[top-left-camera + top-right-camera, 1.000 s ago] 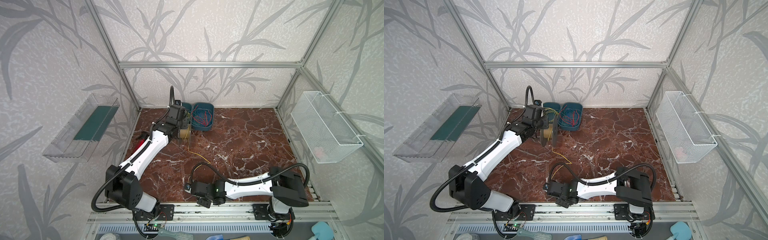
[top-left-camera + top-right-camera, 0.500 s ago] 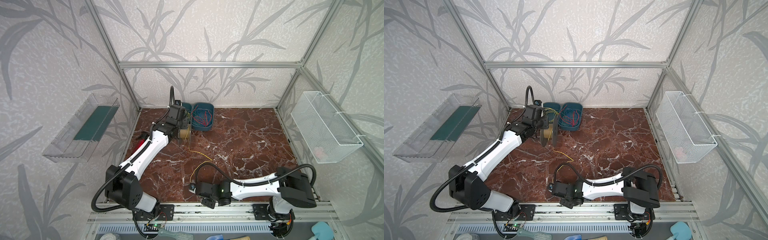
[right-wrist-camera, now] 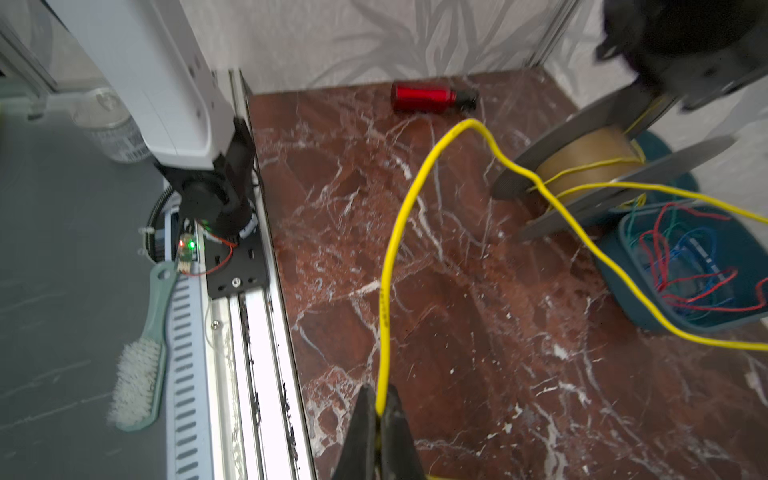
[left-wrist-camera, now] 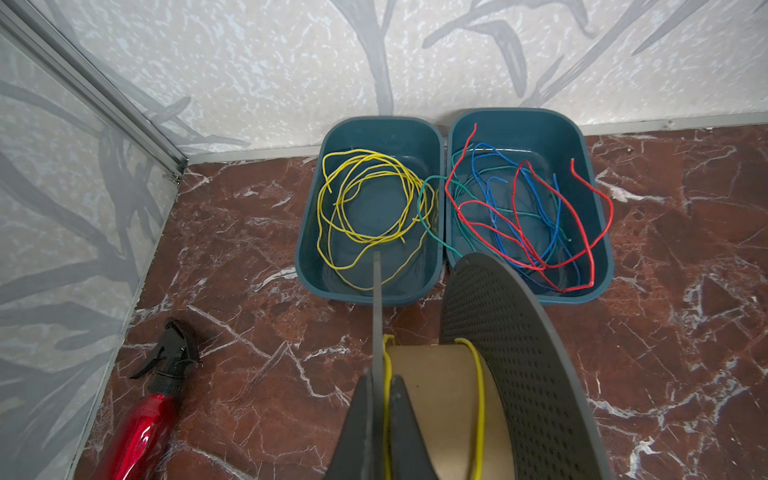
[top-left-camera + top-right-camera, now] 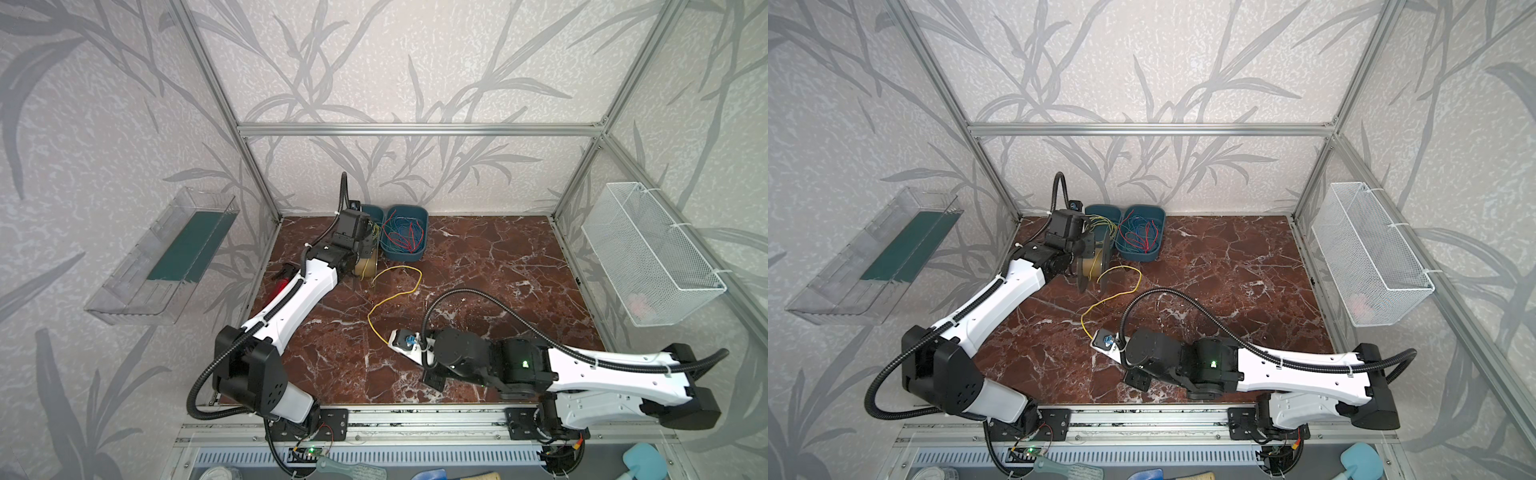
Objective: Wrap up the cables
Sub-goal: 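Lift the yellow wire with the right gripper up toward the tubs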
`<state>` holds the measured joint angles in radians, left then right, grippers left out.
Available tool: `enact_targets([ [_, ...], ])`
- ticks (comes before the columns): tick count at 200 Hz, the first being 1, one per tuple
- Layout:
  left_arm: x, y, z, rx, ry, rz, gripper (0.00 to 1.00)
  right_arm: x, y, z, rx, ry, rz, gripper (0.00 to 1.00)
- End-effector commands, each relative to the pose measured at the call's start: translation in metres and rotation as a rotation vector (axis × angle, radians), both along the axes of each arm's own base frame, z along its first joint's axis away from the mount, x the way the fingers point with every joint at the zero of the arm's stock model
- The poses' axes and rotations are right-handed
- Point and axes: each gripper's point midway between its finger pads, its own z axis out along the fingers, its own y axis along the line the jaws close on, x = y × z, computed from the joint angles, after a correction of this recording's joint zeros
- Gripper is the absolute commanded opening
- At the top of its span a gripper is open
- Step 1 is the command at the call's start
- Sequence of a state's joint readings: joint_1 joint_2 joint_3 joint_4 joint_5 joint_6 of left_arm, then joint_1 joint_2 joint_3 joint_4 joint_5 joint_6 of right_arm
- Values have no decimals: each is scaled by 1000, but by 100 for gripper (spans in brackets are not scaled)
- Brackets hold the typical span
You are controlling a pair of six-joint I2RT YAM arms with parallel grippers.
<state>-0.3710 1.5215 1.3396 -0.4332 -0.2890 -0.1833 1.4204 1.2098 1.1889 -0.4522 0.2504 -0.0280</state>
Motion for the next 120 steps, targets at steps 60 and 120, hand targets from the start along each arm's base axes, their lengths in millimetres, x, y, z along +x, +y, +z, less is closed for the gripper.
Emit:
enact_targets([
  [60,0,2,1,3,-19,-1,0,77,-22,133,183,-257,-138,0],
  [120,-36,-1,7,-38,-2,-85,0,176,-78,179,329,-232,-352,0],
])
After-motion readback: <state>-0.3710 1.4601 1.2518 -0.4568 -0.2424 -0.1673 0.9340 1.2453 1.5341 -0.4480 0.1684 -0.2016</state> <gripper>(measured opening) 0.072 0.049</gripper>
